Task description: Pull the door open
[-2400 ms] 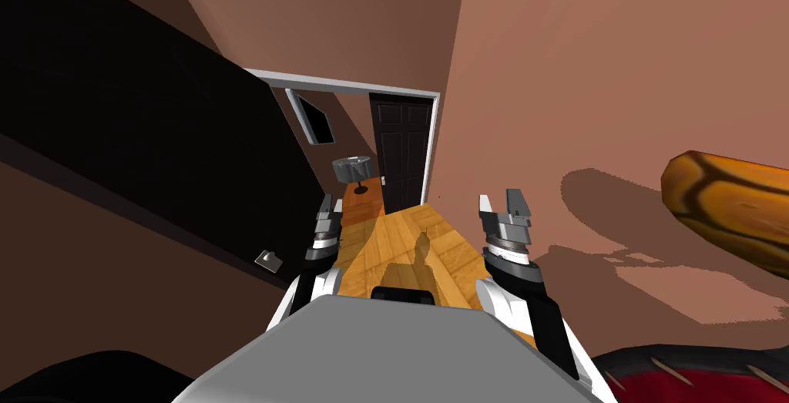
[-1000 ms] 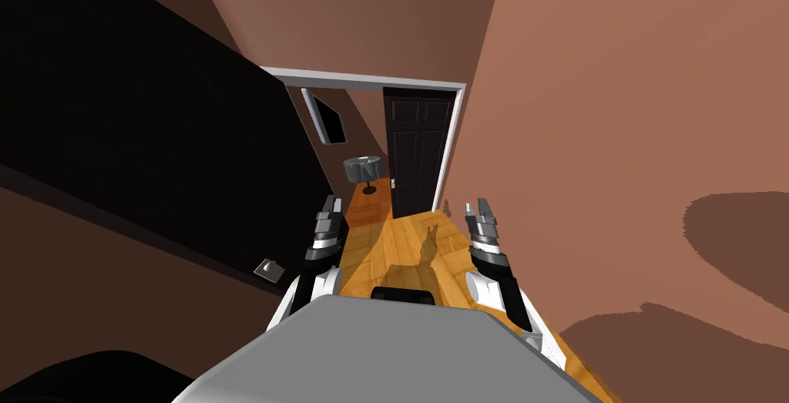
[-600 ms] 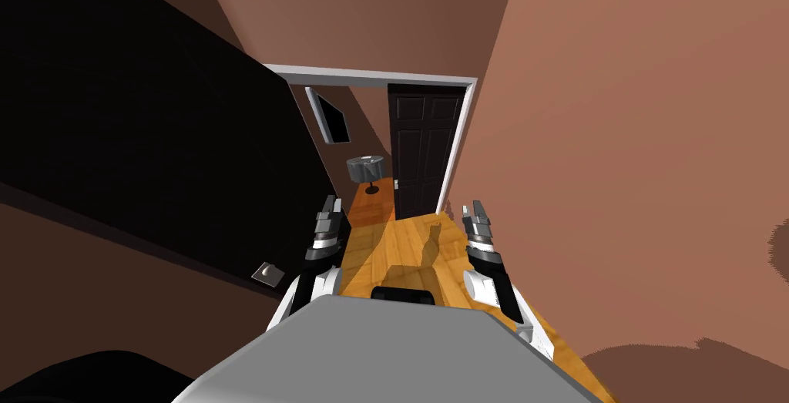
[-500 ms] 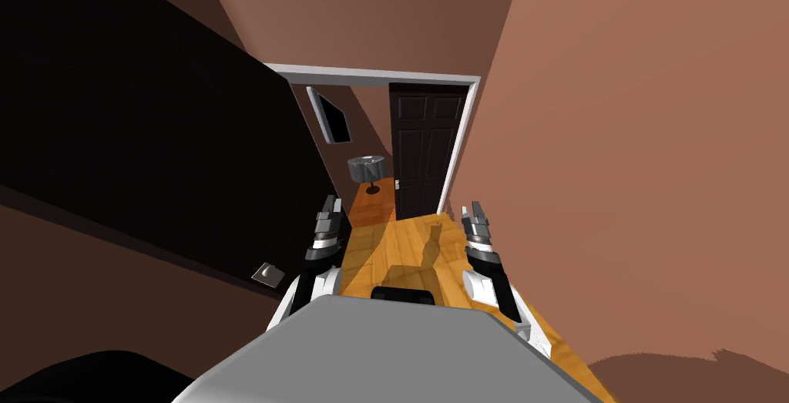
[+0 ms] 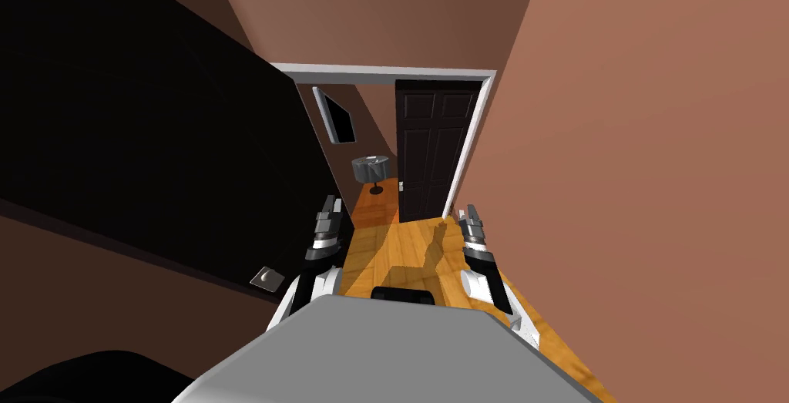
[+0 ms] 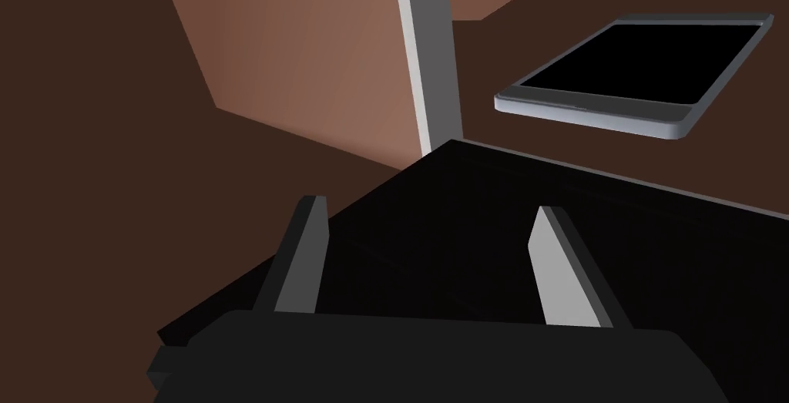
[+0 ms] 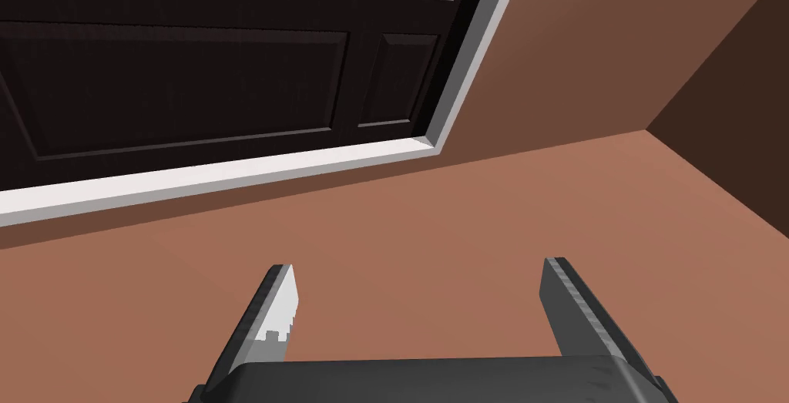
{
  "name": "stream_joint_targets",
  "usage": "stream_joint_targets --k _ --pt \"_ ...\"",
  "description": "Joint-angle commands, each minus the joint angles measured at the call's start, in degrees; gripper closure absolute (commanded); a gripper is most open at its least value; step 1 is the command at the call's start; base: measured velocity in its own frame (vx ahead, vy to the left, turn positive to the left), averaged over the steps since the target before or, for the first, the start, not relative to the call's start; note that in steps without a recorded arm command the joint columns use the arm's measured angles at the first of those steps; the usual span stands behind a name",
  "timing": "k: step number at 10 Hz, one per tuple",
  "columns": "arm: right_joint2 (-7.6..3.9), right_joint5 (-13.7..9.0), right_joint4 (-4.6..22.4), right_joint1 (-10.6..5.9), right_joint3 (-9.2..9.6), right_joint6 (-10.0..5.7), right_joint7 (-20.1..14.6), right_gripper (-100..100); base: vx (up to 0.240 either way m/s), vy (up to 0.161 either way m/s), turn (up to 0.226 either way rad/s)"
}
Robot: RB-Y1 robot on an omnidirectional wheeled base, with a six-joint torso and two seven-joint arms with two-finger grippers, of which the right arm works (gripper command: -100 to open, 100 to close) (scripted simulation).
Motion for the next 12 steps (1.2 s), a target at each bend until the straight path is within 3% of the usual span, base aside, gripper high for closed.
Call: stream_joint_targets --k 1,12 --pt "-0.06 -0.09 2.71 -1.30 -0.13 -0.20 -0.17 -100 0.125 0.027 0.120" --pt "-0.92 -0.94 21.31 -8.60 -1.10 -2.82 -1.91 -100 0.105 0.017 0.104"
